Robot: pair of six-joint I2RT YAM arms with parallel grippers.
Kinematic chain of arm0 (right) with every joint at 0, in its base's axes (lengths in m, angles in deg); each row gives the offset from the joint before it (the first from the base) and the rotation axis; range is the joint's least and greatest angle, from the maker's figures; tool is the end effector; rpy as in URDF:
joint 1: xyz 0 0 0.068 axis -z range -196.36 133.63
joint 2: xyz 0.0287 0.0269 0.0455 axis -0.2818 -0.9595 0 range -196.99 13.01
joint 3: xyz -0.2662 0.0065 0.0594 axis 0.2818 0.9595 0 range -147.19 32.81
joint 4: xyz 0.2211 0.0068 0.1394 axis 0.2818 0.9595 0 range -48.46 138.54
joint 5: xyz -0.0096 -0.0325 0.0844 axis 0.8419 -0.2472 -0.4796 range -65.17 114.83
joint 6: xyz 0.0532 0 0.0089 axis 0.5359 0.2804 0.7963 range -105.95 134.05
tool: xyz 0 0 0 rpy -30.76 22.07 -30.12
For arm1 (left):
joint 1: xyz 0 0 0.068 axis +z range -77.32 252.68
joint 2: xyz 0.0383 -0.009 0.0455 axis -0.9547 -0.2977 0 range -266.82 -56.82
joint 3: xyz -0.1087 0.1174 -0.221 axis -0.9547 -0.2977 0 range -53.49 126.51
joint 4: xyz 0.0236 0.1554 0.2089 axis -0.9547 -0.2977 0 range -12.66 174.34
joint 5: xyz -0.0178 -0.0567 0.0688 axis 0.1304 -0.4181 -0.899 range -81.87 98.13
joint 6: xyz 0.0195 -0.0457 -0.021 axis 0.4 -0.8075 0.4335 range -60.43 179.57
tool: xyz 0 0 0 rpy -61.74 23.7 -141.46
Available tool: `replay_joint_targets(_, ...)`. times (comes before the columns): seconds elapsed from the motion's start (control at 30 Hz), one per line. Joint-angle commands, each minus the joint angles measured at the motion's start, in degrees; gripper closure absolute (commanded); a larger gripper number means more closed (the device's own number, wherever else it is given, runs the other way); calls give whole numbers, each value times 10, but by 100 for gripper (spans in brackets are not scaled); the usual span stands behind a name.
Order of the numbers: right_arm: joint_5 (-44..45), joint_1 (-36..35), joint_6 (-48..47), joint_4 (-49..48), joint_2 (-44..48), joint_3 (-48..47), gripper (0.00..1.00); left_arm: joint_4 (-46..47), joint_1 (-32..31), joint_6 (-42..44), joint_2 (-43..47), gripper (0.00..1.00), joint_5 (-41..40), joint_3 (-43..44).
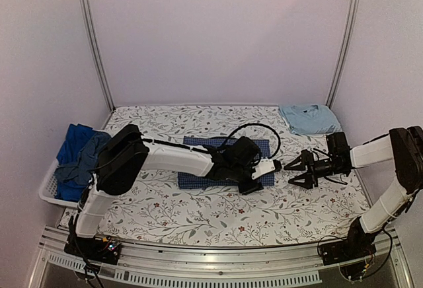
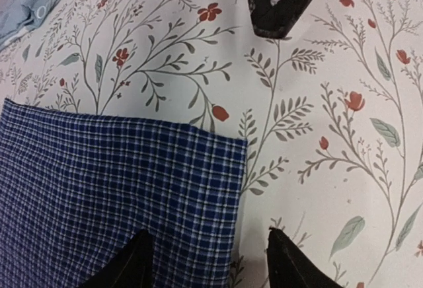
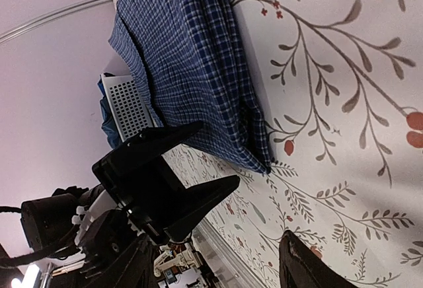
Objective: Fold and stack the mixed laundry pile
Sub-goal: Pick up the square-folded shirt from the center of the board.
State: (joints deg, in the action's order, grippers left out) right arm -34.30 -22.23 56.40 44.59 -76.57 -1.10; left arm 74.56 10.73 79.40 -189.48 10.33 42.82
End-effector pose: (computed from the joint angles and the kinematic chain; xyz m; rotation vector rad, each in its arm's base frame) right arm 0.2491 0.0564 0.1301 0.4214 2.5969 1.6428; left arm 0.2375 -0.4487 0.1318 1.5927 1.8108 -0.3921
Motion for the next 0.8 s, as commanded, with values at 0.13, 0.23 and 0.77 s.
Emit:
replay_joint_targets(0.13,44,1,-14,22,0,18,36,-9,-21,33,-52,71,-10,32)
replay_joint_targets(0.23,54,-2,-4,-3,-10,19,34,-16,-17,10,-44,99,7,40)
replay_joint_targets(0.77,28,-93,158,-226,-197,-81,29,10,-9,-76,42,100,90,18)
